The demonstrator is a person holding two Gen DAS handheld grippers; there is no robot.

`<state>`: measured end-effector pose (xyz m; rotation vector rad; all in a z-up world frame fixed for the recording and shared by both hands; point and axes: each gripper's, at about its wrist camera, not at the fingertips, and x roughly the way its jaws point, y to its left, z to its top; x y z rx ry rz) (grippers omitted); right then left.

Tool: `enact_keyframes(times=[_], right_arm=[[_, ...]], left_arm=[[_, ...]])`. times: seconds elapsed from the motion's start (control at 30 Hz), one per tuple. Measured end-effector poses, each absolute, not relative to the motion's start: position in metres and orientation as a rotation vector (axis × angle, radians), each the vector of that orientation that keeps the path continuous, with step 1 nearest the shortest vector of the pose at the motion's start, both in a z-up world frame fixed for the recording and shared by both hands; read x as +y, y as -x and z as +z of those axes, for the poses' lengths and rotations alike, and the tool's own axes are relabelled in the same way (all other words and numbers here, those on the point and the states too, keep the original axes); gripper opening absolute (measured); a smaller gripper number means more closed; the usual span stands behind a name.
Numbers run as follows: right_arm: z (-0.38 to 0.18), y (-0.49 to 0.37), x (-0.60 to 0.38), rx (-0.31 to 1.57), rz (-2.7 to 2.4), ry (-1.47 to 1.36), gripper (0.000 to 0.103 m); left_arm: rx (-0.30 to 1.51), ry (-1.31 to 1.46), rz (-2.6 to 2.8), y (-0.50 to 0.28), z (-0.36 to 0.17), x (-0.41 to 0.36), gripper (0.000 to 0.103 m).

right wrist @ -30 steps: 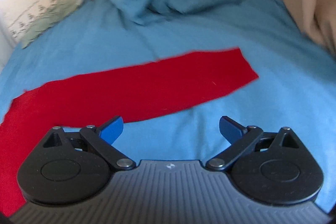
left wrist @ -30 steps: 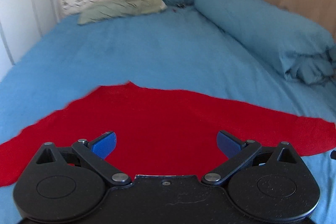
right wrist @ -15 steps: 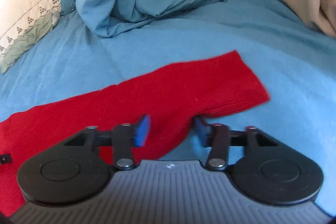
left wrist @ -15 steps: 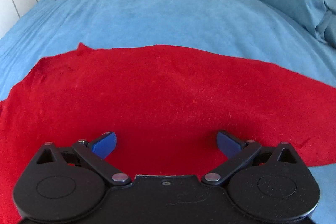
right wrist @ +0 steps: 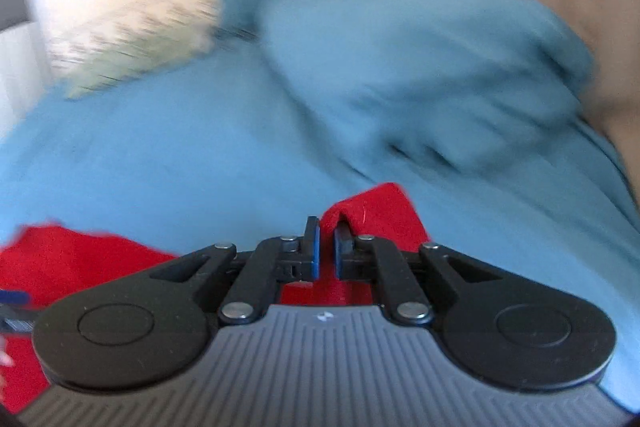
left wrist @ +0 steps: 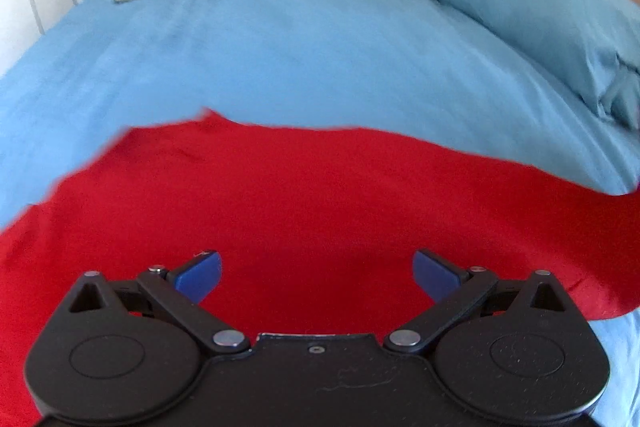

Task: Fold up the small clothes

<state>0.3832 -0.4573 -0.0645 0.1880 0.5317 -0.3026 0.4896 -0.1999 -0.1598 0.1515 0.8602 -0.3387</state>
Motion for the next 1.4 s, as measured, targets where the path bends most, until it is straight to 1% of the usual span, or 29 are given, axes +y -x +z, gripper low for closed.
enact_keyframes(times=[0.1,0.2,0.27,0.4,0.47,0.53,0.6,0.67,0.73,0.87,1.03,1.1,1.17,1.2,1.27,1.3,1.37,1.4], right_arm=[[-0.04,-0.425,-0.386,0.48,-0.114,-0.171,0.022],[-0.044,-0.459,-0.306,0.473,0.097,-0.141,0.022],[-0.066,-0.475,-0.257,0.502,0.206,-0.103,0.022],[-0.141,-0.488,-0.174,0.628,0.337,-0.027,0.022],[-0.176,-0.484,-0.151,0.683,0.361,0.001,0.022],[-0.196,-0.474,-0.135,0.696,0.368,0.04,0.023],[-0.205,-0.46,-0.13,0.675,0.359,0.098,0.032],[-0.206,-0.446,-0.128,0.661,0.362,0.14,0.075],[-0.196,-0.433,-0.131,0.62,0.362,0.179,0.088],[-0.175,-0.406,-0.174,0.594,0.329,0.214,0.1],[-0.167,-0.375,-0.237,0.609,0.173,0.22,0.1],[-0.167,-0.365,-0.259,0.629,0.121,0.188,0.1],[-0.168,-0.356,-0.278,0.648,0.097,0.147,0.1],[-0.17,-0.351,-0.288,0.655,0.081,0.128,0.1],[-0.172,-0.345,-0.301,0.671,0.056,0.106,0.1],[-0.173,-0.342,-0.307,0.675,0.044,0.091,0.1],[-0.175,-0.337,-0.319,0.681,0.034,0.049,0.1],[-0.175,-0.336,-0.322,0.681,0.029,0.024,0.1]], left_arm=[[0.822,-0.107,-0.319,-0.488,-0.14,-0.146,0.103],[0.806,-0.036,-0.273,-0.487,-0.134,-0.085,0.103],[0.793,-0.013,-0.215,-0.483,-0.136,-0.05,0.103],[0.818,0.025,-0.125,-0.472,-0.156,0.014,0.103],[0.847,0.059,-0.121,-0.468,-0.169,0.035,0.103],[0.852,0.083,-0.125,-0.462,-0.178,0.045,0.103],[0.843,0.095,-0.132,-0.459,-0.183,0.048,0.103],[0.835,0.103,-0.145,-0.464,-0.184,0.043,0.103],[0.829,0.113,-0.179,-0.466,-0.181,0.037,0.103],[0.791,0.085,-0.261,-0.471,-0.17,0.009,0.103],[0.724,-0.063,-0.34,-0.484,-0.162,-0.051,0.102],[0.719,-0.133,-0.354,-0.497,-0.166,-0.074,0.094],[0.731,-0.19,-0.357,-0.513,-0.177,-0.091,0.078],[0.744,-0.206,-0.353,-0.52,-0.182,-0.095,0.073],[0.779,-0.228,-0.344,-0.531,-0.194,-0.1,0.051],[0.79,-0.234,-0.343,-0.534,-0.198,-0.1,0.044],[0.788,-0.209,-0.347,-0.534,-0.201,-0.089,0.027],[0.788,-0.177,-0.34,-0.534,-0.2,-0.081,0.02]])
